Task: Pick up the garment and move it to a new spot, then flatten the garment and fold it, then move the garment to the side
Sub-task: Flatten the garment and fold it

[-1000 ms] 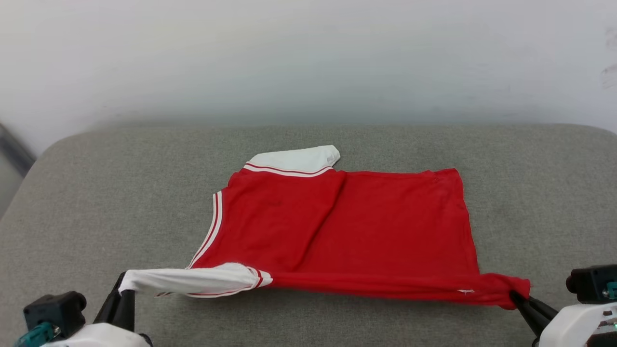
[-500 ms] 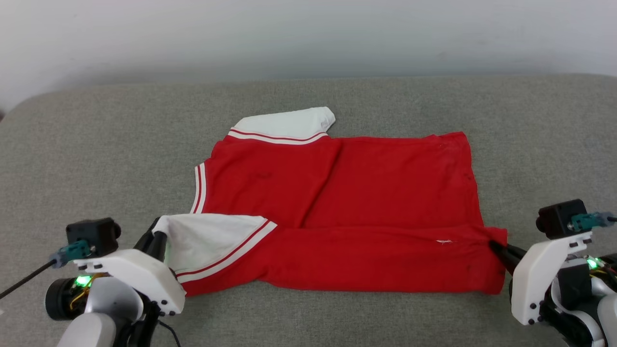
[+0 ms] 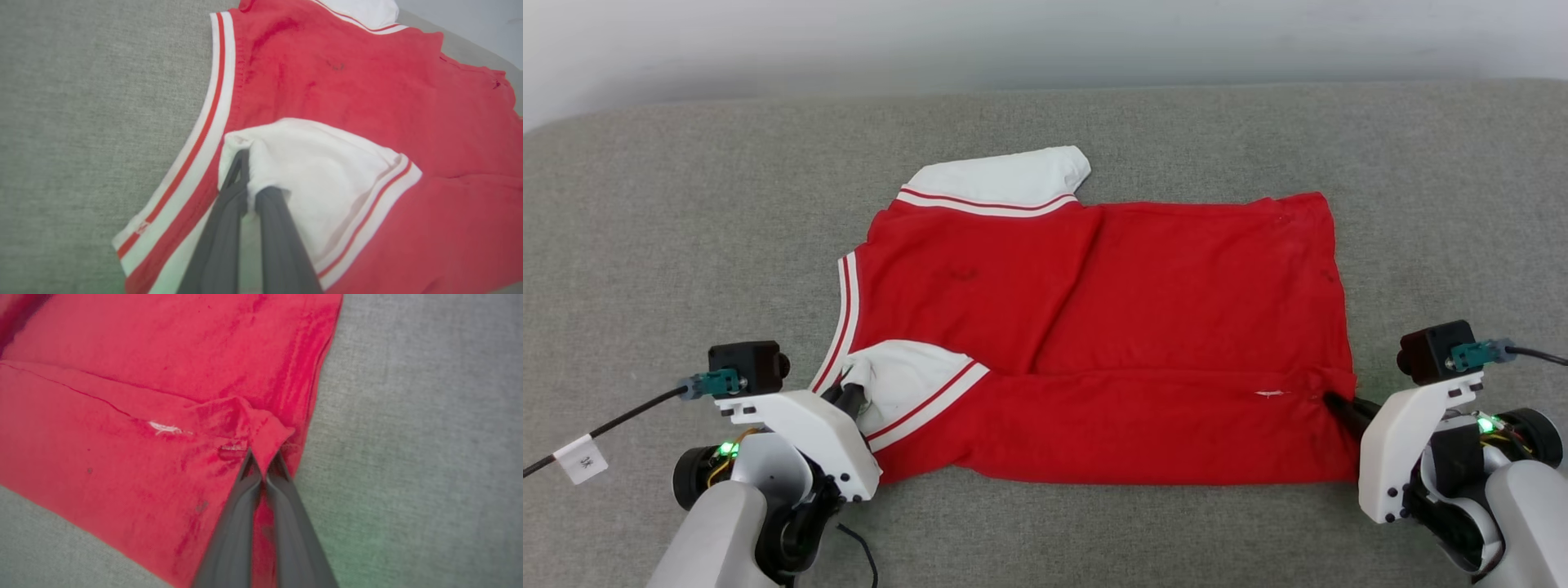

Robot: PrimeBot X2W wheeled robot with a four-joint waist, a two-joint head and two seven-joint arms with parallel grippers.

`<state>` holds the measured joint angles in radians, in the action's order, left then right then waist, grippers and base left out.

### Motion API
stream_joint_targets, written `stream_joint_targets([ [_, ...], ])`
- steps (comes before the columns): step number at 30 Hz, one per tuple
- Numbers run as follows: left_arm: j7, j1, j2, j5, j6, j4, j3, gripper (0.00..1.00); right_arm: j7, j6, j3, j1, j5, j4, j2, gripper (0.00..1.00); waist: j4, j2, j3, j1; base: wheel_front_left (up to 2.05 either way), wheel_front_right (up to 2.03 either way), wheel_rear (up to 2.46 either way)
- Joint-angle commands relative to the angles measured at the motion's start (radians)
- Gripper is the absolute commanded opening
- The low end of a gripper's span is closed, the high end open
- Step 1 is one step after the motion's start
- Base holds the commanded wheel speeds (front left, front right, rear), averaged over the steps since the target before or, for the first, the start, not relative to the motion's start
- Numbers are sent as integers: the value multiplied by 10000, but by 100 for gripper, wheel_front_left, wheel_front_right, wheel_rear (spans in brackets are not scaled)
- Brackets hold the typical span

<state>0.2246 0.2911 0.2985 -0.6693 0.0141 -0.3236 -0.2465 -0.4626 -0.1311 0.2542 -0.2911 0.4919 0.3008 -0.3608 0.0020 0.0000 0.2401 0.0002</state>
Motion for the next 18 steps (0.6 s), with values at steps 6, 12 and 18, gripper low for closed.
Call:
stream_joint_targets([
  [6,-280,311,-12,-207,-305,-764,130,100,942,7,329,75,173,242,-1,100,-58,0,-343,-2,0,0,0],
  [12,-387,299,313,-154,-384,-856,205,100,2715,5,-81,510,-232,-172,235,100,-173,0,-909,-2,0,0,0],
  [18,131,172,967,-126,-407,-396,243,100,4579,5,-858,1179,-1014,-872,799,100,-356,0,-1436,-2,0,0,0],
])
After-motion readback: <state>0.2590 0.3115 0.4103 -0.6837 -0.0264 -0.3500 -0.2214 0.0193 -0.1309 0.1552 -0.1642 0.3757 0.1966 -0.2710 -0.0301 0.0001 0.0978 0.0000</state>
